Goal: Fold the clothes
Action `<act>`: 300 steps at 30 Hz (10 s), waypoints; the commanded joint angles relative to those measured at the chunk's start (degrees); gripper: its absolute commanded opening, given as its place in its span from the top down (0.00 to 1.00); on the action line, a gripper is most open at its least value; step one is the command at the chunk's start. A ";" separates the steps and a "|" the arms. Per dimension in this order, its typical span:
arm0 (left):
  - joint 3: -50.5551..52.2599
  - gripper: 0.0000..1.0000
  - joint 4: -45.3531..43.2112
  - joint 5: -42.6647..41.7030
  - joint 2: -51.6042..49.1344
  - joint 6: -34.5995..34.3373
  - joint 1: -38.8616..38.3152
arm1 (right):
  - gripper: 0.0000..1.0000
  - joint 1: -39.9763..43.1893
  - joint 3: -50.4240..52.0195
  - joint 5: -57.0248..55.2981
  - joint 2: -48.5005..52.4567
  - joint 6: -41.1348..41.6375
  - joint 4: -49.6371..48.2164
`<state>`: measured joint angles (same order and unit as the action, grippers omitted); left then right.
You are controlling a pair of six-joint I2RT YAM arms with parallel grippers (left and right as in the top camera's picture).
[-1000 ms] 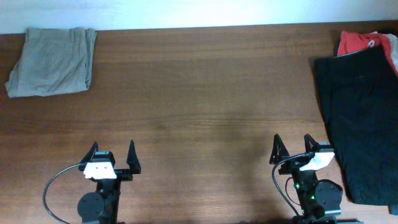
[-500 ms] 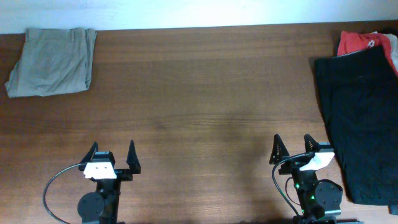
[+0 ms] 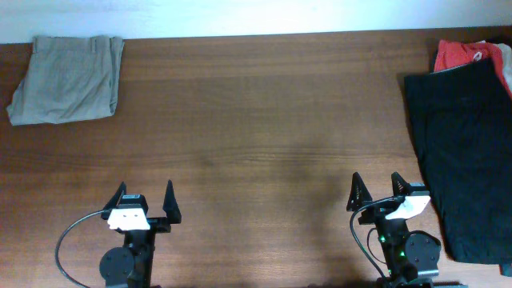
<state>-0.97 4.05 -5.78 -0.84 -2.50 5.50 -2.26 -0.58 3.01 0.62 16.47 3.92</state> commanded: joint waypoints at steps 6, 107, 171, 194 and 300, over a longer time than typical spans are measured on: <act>0.46 0.01 0.00 -0.44 0.42 1.27 0.26 | 0.01 -0.35 0.26 1.11 -0.37 2.82 0.20; 0.46 0.01 0.00 -0.44 0.42 1.27 0.26 | 0.96 18.23 -97.00 -23.17 113.90 -11.43 25.94; 0.46 0.01 0.00 -0.46 0.42 1.27 0.26 | 0.12 4.11 -67.36 5.42 107.54 3.10 43.47; 0.46 0.01 0.00 -0.44 0.42 1.27 0.26 | 0.96 4.11 -64.24 5.73 107.56 5.05 13.27; -64.76 0.01 32.87 -18.86 -111.89 5.86 4.90 | 0.01 16.59 -65.64 5.35 86.88 6.95 35.78</act>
<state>-66.06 36.77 -24.82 -108.71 2.24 10.33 14.48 -65.80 8.67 87.39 23.40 39.83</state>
